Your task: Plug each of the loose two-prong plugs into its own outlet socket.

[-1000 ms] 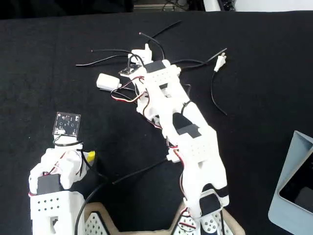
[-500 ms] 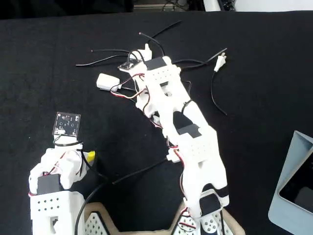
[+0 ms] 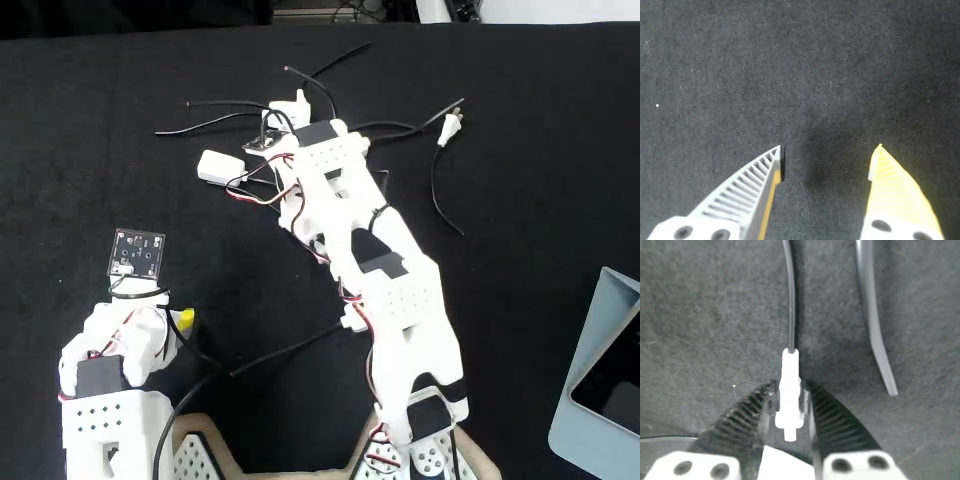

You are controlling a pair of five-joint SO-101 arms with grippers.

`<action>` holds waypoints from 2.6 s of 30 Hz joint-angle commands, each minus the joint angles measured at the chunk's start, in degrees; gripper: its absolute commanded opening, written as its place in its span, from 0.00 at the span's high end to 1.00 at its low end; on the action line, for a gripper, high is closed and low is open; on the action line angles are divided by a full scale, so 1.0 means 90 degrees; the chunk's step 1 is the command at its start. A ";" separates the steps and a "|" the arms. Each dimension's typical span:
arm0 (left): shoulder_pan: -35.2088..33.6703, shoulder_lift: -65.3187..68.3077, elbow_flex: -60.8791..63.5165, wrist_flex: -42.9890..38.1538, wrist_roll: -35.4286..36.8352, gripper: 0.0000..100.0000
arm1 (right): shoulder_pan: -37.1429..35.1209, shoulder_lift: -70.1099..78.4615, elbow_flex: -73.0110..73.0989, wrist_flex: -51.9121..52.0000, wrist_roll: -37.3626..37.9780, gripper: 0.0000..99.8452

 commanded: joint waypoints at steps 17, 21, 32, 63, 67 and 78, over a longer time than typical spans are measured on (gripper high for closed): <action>-0.0073 -0.0039 -0.0190 -0.0088 0.0029 0.72 | -0.0449 -0.2642 0.0298 0.0762 -0.0654 0.99; -0.0083 -0.0039 -0.0357 -0.0381 0.0625 0.72 | -0.0762 -0.3834 0.1255 0.0283 -0.1114 0.99; -0.0034 -0.0039 -0.0991 -0.1524 0.2217 0.72 | -0.1651 -0.7507 0.5993 -0.3331 -0.1573 0.99; 0.2740 -0.0684 -0.1939 -0.1074 0.2403 0.72 | -0.2442 -0.9675 0.8796 -0.5597 -0.2051 0.99; 0.2740 -0.1534 -0.1724 -0.0850 0.2335 0.72 | -0.2383 -0.9714 0.8884 -0.5578 -0.2032 0.99; 0.1919 -0.1084 -0.1216 -0.0860 0.1885 0.72 | 0.0029 -0.9724 0.8161 -0.4659 -0.2042 0.99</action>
